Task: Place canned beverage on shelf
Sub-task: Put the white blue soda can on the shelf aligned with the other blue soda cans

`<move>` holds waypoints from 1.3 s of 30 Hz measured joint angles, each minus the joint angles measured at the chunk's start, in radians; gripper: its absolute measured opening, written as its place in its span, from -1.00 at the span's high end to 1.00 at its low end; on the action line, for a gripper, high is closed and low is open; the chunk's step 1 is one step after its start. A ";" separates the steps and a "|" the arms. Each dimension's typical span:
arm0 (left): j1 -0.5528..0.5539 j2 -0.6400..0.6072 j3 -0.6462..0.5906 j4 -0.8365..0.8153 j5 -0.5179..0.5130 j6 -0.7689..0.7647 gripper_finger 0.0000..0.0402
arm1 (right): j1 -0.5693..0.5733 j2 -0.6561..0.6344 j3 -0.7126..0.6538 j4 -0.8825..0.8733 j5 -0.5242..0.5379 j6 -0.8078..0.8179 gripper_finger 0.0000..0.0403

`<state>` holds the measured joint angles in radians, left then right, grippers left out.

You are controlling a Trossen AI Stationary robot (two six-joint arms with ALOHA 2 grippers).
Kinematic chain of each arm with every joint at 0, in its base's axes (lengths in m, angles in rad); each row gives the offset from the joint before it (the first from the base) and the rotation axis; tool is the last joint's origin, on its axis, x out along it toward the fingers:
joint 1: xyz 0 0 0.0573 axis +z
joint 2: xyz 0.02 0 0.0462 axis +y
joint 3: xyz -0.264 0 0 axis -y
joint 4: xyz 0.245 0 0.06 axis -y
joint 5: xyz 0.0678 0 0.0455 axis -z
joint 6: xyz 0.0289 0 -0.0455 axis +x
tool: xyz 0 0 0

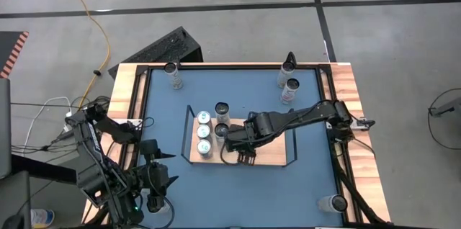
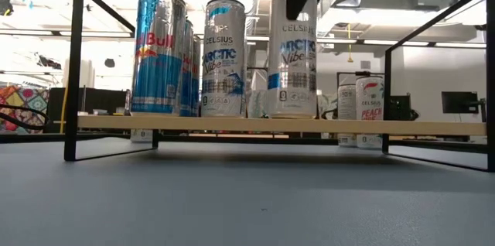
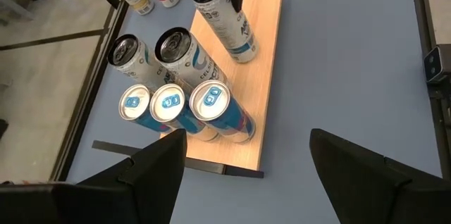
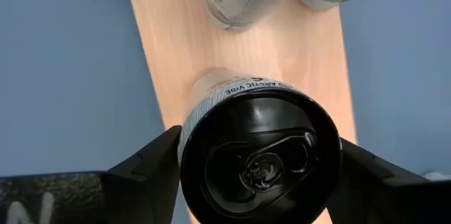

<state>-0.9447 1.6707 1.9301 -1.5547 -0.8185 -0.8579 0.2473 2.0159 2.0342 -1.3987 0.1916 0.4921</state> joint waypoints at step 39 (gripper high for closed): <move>0.000 0.000 0.000 -0.002 0.001 0.010 -0.43 | 0.066 0.002 0.158 0.200 -0.009 -0.076 -0.20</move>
<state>-0.9447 1.6705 1.9301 -1.5571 -0.8177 -0.8475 0.3135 2.0182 2.1925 -1.1987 0.1822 0.4160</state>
